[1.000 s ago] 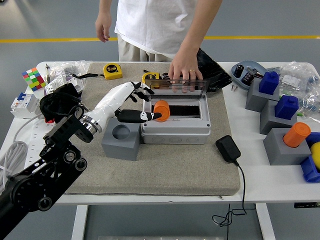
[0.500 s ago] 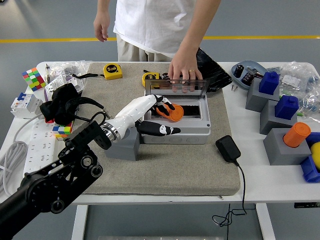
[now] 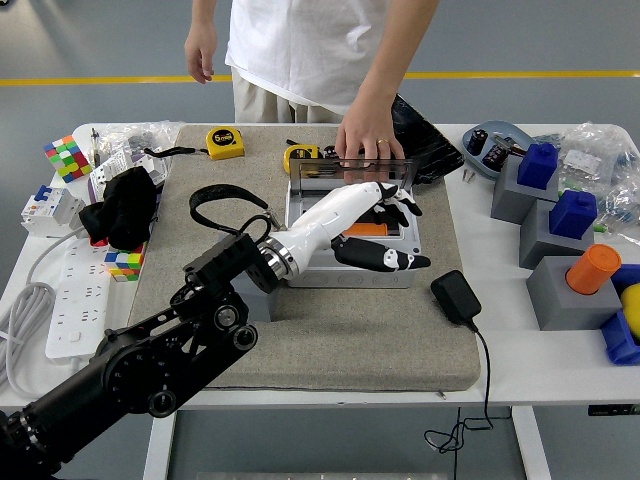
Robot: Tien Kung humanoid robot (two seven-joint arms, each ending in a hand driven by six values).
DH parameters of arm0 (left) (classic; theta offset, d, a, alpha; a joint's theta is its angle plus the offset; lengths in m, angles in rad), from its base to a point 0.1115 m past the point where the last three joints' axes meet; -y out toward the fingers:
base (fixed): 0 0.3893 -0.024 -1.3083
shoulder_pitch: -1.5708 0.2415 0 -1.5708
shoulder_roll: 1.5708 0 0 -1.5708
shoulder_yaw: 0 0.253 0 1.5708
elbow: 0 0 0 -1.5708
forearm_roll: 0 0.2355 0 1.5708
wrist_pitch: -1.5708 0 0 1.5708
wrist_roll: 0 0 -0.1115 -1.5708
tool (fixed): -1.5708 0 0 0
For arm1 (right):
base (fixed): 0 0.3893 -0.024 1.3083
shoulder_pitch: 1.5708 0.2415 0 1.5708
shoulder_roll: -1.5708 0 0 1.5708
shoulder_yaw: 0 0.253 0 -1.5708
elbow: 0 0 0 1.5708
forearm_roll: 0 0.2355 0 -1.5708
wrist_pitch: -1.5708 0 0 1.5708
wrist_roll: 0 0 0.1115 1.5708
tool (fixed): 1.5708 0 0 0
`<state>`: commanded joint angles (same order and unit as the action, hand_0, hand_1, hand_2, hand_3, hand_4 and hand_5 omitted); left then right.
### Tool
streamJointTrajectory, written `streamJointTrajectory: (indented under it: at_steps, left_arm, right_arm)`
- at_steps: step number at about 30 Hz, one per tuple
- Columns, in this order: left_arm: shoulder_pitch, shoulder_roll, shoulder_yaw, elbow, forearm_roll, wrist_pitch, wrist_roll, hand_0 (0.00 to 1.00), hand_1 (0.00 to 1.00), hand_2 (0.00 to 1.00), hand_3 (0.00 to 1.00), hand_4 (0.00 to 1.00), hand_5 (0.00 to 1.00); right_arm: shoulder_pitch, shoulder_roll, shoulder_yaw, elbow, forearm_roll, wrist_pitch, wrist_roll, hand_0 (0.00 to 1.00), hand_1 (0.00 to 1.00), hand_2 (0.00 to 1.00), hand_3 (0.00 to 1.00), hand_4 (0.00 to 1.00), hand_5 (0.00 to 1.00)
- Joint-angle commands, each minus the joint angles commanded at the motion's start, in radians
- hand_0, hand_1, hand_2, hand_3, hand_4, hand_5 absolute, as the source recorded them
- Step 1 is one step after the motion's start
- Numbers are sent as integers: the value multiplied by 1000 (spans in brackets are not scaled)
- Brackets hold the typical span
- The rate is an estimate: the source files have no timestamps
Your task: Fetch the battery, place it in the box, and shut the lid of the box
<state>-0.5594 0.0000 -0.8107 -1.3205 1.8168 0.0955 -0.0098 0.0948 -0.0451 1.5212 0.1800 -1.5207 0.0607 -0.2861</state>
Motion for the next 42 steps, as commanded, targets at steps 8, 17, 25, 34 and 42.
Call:
streamJointTrajectory:
  at_steps: [8,17,25,34,42]
  left_arm:
    - [-96,0,-62,78,64,-20,-5,817,858,812,799,998,633]
    - [-112,0,-57,188,125,-105,115,856,895,852,842,998,721]
    - [-92,0,-36,111,104,-200,251,819,879,824,819,998,726]
    - [-73,9,-17,6,80,-230,316,809,872,813,810,998,734]
    - [-63,14,28,6,41,-253,352,789,854,806,802,998,744]
  right_arm:
    - [2,0,-8,0,8,0,0,642,663,673,576,972,580]
    - [4,-1,-29,0,28,0,2,641,663,673,576,973,581]
    - [3,-1,-32,0,28,0,3,641,662,673,576,973,581]
    - [1,0,-39,0,32,0,4,641,663,673,576,973,581]
    - [-1,-1,-38,0,30,1,4,641,663,673,576,973,581]
